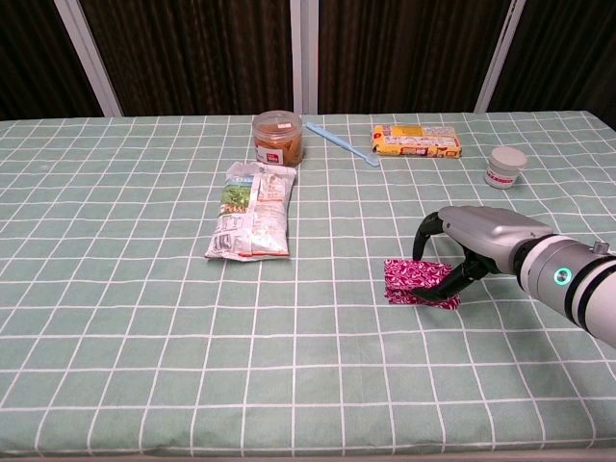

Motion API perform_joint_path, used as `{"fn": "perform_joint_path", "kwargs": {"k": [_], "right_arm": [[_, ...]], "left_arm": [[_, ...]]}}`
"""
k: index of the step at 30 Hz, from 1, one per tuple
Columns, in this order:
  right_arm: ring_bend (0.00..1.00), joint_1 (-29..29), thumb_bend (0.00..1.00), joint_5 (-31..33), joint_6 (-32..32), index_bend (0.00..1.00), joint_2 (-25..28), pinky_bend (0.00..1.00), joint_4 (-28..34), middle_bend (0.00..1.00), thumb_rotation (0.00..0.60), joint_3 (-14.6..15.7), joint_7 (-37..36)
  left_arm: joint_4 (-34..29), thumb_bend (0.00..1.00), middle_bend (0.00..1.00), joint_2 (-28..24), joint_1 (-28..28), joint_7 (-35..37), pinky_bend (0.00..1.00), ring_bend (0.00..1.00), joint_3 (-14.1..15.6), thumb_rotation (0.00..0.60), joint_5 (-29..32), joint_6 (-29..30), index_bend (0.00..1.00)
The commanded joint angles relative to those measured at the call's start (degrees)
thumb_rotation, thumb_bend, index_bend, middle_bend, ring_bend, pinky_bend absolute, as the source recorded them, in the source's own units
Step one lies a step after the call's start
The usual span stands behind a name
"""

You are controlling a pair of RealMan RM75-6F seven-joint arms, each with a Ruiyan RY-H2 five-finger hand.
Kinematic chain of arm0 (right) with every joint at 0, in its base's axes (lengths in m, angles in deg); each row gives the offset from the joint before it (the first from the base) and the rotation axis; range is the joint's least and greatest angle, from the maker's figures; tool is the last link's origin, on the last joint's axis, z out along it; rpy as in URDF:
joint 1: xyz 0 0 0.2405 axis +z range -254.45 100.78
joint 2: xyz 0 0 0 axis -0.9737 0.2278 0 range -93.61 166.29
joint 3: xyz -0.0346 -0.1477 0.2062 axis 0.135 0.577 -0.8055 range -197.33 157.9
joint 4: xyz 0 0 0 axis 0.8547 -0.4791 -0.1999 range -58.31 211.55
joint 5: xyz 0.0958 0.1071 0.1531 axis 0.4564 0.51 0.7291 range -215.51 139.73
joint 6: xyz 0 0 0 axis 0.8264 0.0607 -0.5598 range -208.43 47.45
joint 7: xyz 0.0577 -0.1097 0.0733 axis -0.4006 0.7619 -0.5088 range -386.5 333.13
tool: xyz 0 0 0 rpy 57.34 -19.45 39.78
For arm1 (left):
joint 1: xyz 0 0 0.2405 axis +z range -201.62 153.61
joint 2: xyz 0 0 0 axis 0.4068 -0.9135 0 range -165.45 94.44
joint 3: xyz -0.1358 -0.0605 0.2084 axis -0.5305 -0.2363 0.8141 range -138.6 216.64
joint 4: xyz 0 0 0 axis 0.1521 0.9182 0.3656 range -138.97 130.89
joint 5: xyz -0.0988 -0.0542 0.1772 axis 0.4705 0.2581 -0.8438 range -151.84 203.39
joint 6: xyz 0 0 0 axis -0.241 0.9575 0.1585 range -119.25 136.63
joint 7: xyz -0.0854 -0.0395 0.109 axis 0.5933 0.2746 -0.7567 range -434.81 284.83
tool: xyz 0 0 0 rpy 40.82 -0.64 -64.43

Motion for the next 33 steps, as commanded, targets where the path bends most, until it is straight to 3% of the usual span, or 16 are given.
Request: {"fn": "perform_joint_path", "kwargs": {"k": [1,11,22,26,33], "right_arm": [[0.00,-0.1,0.17,0.0,-0.2,0.35,-0.1,0.00,0.2,0.11,0.437,0.1,0.1],[0.00,-0.5,0.17,0.2,-1.2,0.34,-0.3,0.00,0.8,0.11,0.431,0.8,0.9],[0.00,-1.2,0.17,-0.6,-2.2,0.25,0.2,0.00,1.8,0.11,0.425,1.2,0.8],[0.00,-2.2,0.17,-3.7,-4.1,0.24,3.3,0.00,3.1,0.11,0.419,-0.1,-2.1],[0.00,-6.6,0.18,-15.1,-5.8,0.21,15.8,0.00,4.5,0.10,0.424,-1.0,-15.7]], "left_arm": [[0.0,0.09,0.15,0.0,0.0,0.0,0.15,0.14,0.0,0.600,0.0,-0.1,0.19],[0.5,0.09,0.15,0.2,0.1,0.6,0.14,0.14,0.1,0.600,-0.1,-0.1,0.19],[0.8,0.09,0.15,0.3,0.1,1.0,0.15,0.14,0.2,0.600,-0.2,0.0,0.19],[0.7,0.09,0.15,0.1,0.0,0.8,0.15,0.14,0.1,0.600,-0.3,0.0,0.19],[-0.2,0.09,0.15,0.1,-0.6,-0.9,0.15,0.14,-0.8,0.600,0.2,0.0,0.19]]}}
